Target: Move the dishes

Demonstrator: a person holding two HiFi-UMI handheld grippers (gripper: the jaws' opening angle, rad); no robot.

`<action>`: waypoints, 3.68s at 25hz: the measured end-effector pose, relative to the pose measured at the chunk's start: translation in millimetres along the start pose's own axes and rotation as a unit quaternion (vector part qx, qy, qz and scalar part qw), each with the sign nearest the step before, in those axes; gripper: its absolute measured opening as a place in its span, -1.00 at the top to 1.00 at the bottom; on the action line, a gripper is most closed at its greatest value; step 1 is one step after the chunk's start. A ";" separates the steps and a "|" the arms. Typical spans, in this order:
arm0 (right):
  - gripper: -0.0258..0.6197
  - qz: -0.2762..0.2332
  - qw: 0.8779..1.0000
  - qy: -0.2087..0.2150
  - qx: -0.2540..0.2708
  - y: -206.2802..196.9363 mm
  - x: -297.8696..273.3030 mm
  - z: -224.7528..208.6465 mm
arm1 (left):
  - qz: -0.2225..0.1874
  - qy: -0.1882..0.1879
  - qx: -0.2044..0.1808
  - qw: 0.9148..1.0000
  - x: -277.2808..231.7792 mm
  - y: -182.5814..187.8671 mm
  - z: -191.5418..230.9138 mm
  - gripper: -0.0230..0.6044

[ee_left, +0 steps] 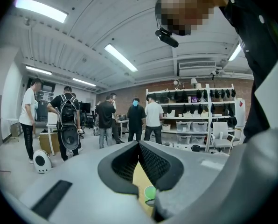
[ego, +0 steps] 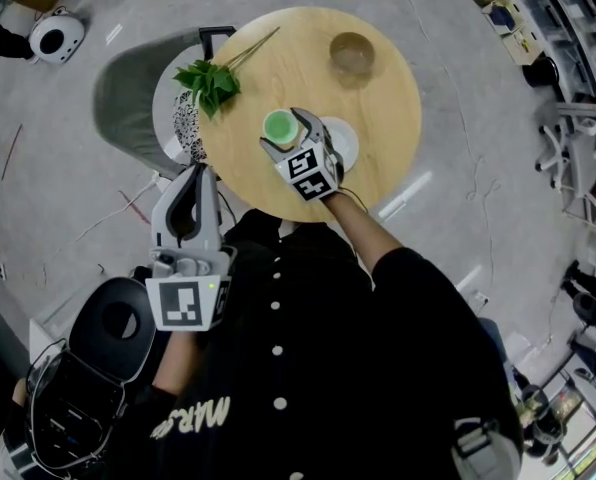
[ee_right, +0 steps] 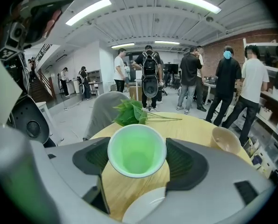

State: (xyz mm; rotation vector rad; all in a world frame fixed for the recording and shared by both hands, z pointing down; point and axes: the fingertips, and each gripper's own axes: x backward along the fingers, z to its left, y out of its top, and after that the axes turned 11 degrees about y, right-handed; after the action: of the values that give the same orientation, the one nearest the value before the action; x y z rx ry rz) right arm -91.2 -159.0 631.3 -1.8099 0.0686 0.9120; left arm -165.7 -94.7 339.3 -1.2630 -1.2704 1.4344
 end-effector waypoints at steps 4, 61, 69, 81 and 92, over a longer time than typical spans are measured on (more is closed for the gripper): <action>-0.23 0.011 1.000 0.000 0.003 -9.1 -5.1 4.4 | 0.004 0.001 0.005 1.000 -1.1 -2.1 4.0 0.92; -0.20 -0.039 0.993 -0.026 -0.108 -1.1 59.0 -38.5 | -0.020 -0.043 0.027 0.998 -18.2 15.5 -14.8 0.92; -0.16 -0.059 0.976 -0.096 -0.184 -19.2 95.8 -121.9 | -0.018 -0.052 0.023 0.998 -17.8 14.8 -20.4 0.92; 0.07 -0.082 0.928 -0.160 -0.325 -39.2 114.6 -238.7 | 0.000 -0.055 -0.002 0.998 -24.6 2.9 -18.8 0.92; 0.38 -0.074 0.894 -0.166 -0.410 -67.9 89.0 -295.6 | 0.037 -0.036 -0.022 0.998 -29.3 -26.8 -2.1 0.92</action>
State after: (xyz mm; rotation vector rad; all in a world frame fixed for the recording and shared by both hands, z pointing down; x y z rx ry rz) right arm 164.1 -340.3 674.2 -2.3340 -0.7698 1.2343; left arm -160.0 -118.9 370.4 -1.3104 -1.3228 1.5231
